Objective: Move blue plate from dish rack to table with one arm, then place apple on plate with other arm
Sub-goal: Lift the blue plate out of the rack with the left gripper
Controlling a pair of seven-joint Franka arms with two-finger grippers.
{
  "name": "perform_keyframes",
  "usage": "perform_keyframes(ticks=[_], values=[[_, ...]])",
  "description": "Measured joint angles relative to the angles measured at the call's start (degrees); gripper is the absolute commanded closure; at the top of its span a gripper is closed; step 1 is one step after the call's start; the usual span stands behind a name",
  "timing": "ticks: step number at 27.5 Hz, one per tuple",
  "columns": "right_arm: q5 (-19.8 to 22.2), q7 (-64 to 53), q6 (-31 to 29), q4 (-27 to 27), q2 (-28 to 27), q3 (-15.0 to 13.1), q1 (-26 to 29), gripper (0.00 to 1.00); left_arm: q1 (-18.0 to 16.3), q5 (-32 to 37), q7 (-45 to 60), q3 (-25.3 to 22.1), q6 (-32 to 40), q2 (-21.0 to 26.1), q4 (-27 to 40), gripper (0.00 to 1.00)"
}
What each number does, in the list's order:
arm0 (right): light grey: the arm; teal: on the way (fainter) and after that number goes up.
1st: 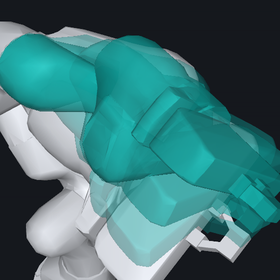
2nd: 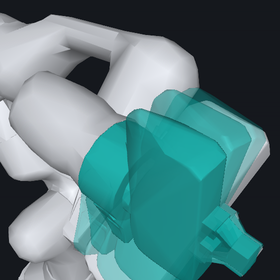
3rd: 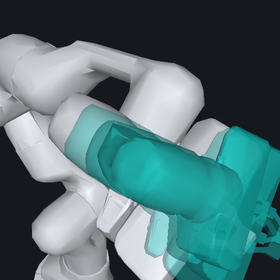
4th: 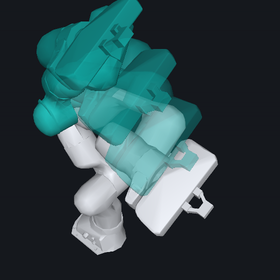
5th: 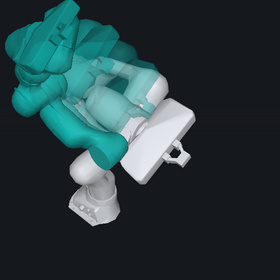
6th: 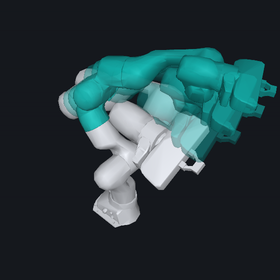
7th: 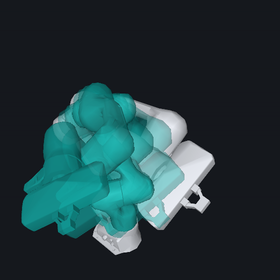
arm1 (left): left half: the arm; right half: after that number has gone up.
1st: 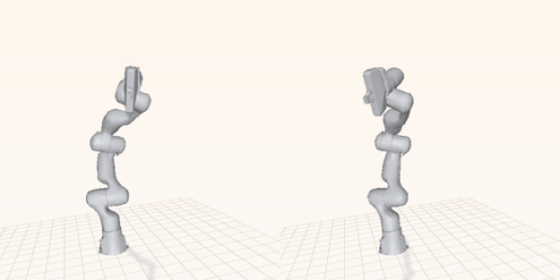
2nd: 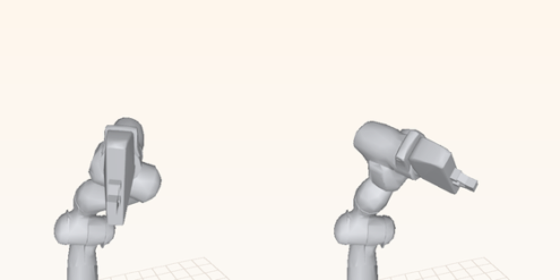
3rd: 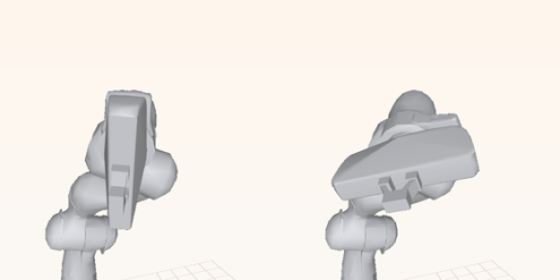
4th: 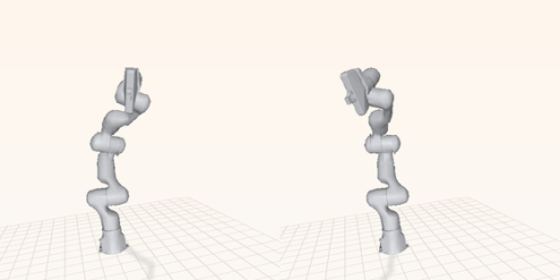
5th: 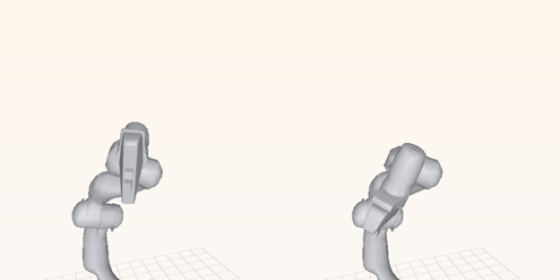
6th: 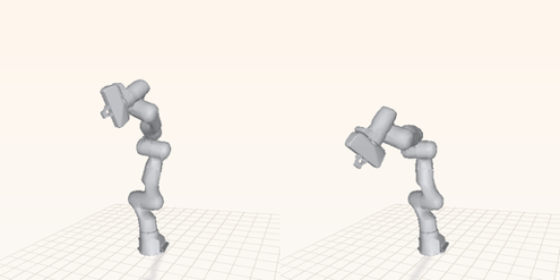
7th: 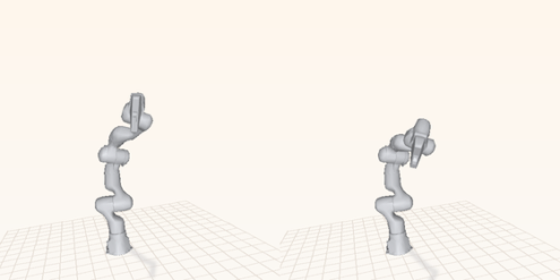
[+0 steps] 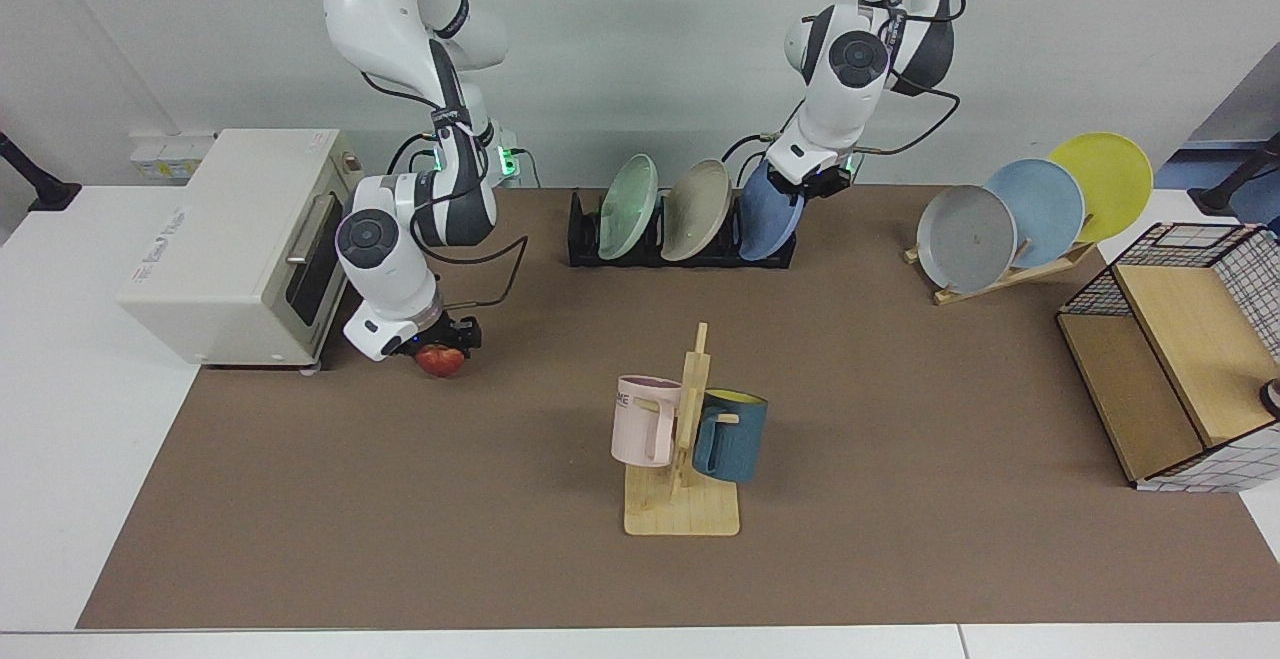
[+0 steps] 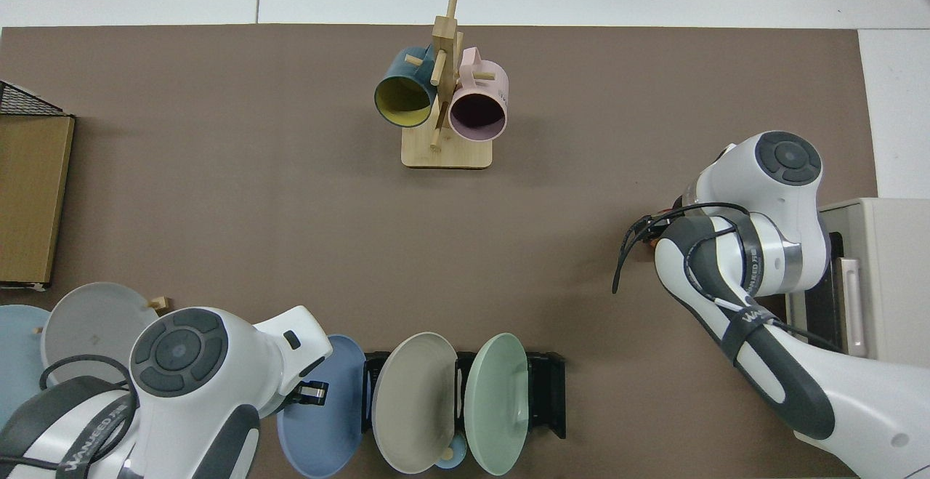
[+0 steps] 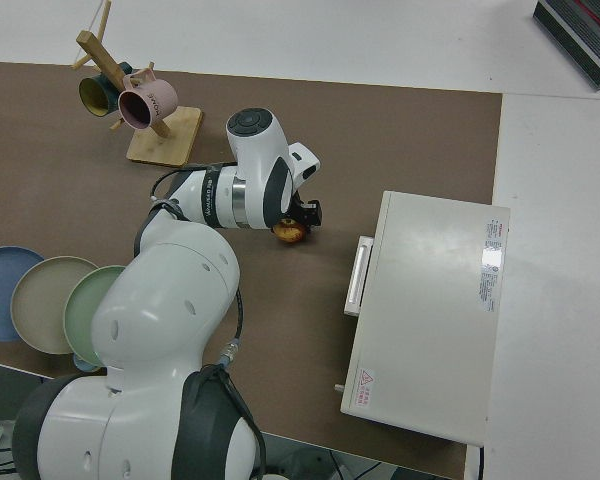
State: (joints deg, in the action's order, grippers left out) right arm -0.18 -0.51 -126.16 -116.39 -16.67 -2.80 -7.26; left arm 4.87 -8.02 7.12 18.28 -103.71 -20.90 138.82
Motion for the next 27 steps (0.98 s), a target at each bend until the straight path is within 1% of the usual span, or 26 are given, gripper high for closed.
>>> perform_keyframes(ticks=[5, 9, 15, 18, 22, 24, 27], values=[[0.00, 0.01, -0.01, -0.04, 0.03, -0.01, 0.05, 1.00, -0.01, 1.76, 1.02, -0.09, 2.56, -0.65, -1.09, 1.00], [0.00, 0.01, -0.01, 0.30, 0.14, -0.10, 0.12, 1.00, -0.05, 2.18, 1.08, -0.73, 3.13, -0.64, -2.74, 1.00], [-0.02, 0.03, 0.34, 2.13, 1.55, -0.14, 0.16, 1.00, -0.09, 2.16, 1.13, -3.62, 3.09, 0.39, -6.19, 1.00], [-0.02, 0.05, 2.07, 3.72, 2.51, -0.16, 0.21, 1.00, -0.10, 1.83, 0.84, -5.57, 2.37, 2.66, -9.40, 1.00], [-0.26, 0.06, 5.09, 6.34, 3.60, -0.23, 0.29, 1.00, -0.13, -0.17, -2.67, -9.36, -1.62, 7.52, -14.41, 1.00], [-0.34, 0.08, 7.45, 7.96, 4.16, -0.28, 0.34, 1.00, -0.17, -1.00, -4.57, -11.10, -3.92, 10.04, -16.26, 1.00], [-0.75, 0.46, 12.77, 11.21, 5.06, -0.55, 0.38, 1.00, -0.34, -3.16, -5.75, -12.67, -7.65, 13.57, -18.22, 1.00]])
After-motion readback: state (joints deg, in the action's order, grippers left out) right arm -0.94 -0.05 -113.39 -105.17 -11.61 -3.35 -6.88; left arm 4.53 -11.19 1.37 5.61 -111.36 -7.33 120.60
